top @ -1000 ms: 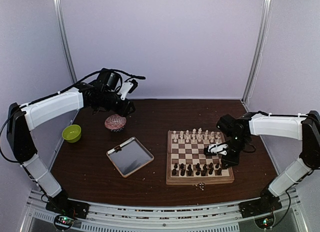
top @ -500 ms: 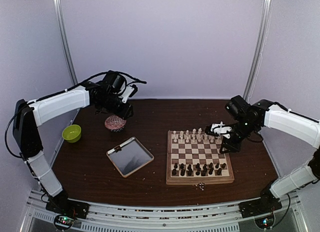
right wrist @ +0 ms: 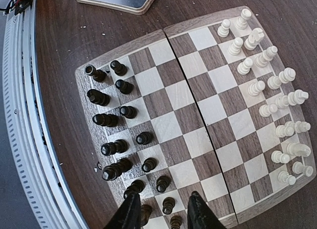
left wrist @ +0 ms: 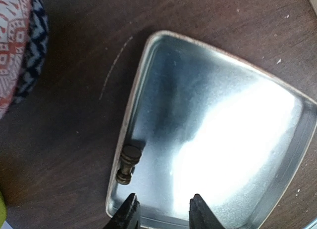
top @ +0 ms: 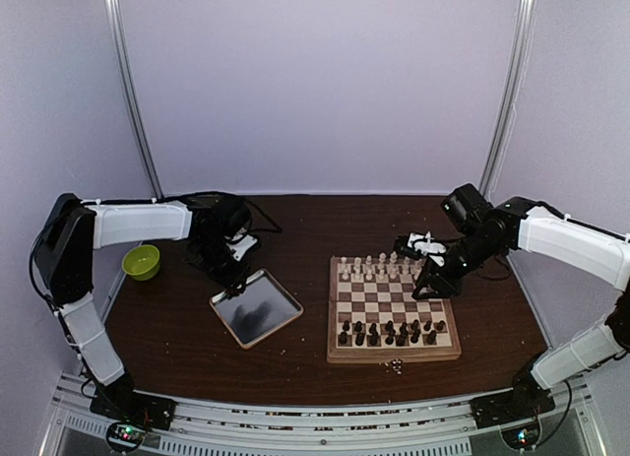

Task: Set up the chess pieces on the board
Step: Move the storage box to the center of the board, then pick up the rook from the storage box, then pass from the left arm to the right, then pass from the right arm to the left

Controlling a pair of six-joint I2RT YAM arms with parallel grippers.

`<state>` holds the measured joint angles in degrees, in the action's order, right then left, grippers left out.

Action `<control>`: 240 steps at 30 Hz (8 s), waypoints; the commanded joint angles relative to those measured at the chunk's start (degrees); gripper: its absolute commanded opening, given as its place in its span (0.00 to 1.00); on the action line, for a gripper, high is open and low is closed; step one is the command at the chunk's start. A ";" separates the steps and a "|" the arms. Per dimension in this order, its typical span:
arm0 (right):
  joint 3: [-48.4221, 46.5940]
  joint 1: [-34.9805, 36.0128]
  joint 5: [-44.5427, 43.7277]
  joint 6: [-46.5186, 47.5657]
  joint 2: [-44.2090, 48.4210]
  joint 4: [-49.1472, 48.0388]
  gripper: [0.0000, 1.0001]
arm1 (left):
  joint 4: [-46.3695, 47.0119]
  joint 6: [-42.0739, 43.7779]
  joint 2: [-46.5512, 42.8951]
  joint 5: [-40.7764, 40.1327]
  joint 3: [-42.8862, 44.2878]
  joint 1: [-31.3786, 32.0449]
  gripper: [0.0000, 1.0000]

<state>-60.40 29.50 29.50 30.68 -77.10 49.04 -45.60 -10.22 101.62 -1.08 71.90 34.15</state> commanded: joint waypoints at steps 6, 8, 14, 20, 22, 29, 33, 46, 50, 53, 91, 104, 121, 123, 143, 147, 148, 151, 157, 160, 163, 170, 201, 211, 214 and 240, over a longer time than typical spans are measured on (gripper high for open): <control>2.07 -0.20 2.47 0.60 1.51 -0.38 0.33 | 1.94 -0.68 6.18 -2.93 2.74 -1.52 0.38; 2.70 -0.22 2.20 0.69 1.75 -0.56 0.33 | 1.22 -0.34 7.42 -4.60 3.59 -1.64 0.38; 2.69 -0.16 2.41 0.96 1.10 0.00 0.33 | 1.58 -0.20 8.95 -5.59 3.61 -1.74 0.38; 2.75 -0.15 2.58 1.29 0.52 0.18 0.33 | 2.64 0.15 8.84 -0.14 2.54 -1.64 0.31; 2.77 -0.23 2.53 1.32 0.21 0.27 0.33 | 3.31 0.47 7.87 1.34 1.45 -1.28 0.31; 2.37 -0.20 2.59 1.32 -0.87 0.43 0.33 | 3.64 1.75 6.53 0.38 0.69 2.06 0.31; 2.25 -0.22 2.67 1.32 -1.34 0.62 0.33 | 4.05 2.04 5.24 -3.68 0.86 3.87 0.32; 2.08 -0.14 3.17 1.32 -1.89 0.95 0.33 | 7.41 2.83 3.36 -1.84 -2.55 5.49 0.29; 2.20 -0.15 3.20 1.32 -1.84 1.02 0.33 | 7.60 2.81 4.61 -2.08 -2.23 5.49 0.29; 2.13 -0.14 3.20 1.27 -1.89 1.06 0.33 | 7.55 2.81 5.85 -2.70 -2.07 5.49 0.31; 1.55 -0.15 4.38 1.36 -3.32 1.92 0.32 | 4.90 0.37 7.51 -0.95 -4.62 5.51 0.23; 0.36 -0.05 5.31 2.38 -3.70 2.86 0.32 | 5.16 2.12 4.58 1.71 -4.70 5.49 0.10; -18.55 15.77 -7.57 11.41 -13.46 -5.29 0.34 | 2.62 10.68 2.35 27.34 8.47 5.07 0.10; -20.66 18.54 -8.98 12.30 -16.29 -7.69 0.35 | 2.39 11.47 2.55 30.67 9.81 4.96 0.10; -30.29 27.71 -25.52 20.27 -31.82 -19.30 0.45 | -1.80 14.87 7.08 43.18 14.67 4.70 0.11; -30.97 28.20 -23.80 20.65 -32.94 -18.40 0.44 | -1.95 15.14 7.34 44.13 14.59 4.70 0.11; -30.93 28.35 -23.23 20.99 -32.98 -18.04 0.44 | -1.93 15.13 7.35 44.27 14.59 4.70 0.11; -30.66 28.91 -23.30 21.45 -33.28 -17.99 0.44 | -2.35 15.42 7.38 44.66 14.67 4.70 0.11; -30.73 29.58 -22.95 22.28 -33.76 -17.50 0.41 | -2.71 15.66 7.78 44.52 14.70 4.70 0.11; -30.85 29.87 -23.14 22.73 -34.20 -17.11 0.37 | -3.08 15.72 7.97 44.82 14.78 4.70 0.11; -30.77 30.30 -23.75 23.57 -34.56 -16.64 0.34 | -3.33 15.84 7.98 44.95 14.97 4.71 0.11; -29.38 30.76 -25.09 23.25 -34.01 -17.57 0.22 | -3.39 15.65 8.13 44.55 15.54 4.61 0.12; -26.55 10.72 16.58 -12.62 -19.58 -16.10 0.16 | 57.56 5.68 -22.83 22.63 -14.90 13.45 0.29; -25.23 9.71 19.58 -14.63 -18.62 -17.73 0.17 | 58.50 4.60 -16.22 24.11 -9.26 14.19 0.30; -25.20 9.70 20.27 -14.95 -18.72 -18.02 0.17 | 58.13 4.30 -14.54 25.28 -8.08 14.19 0.30; -18.54 6.48 14.37 -5.75 -12.91 -8.11 0.37 | 46.94 5.66 -5.54 27.57 2.68 13.66 0.14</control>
<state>-83.50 38.46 47.90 18.70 -95.61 33.71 5.67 -6.00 92.40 25.80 68.71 48.31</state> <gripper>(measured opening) 0.344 0.146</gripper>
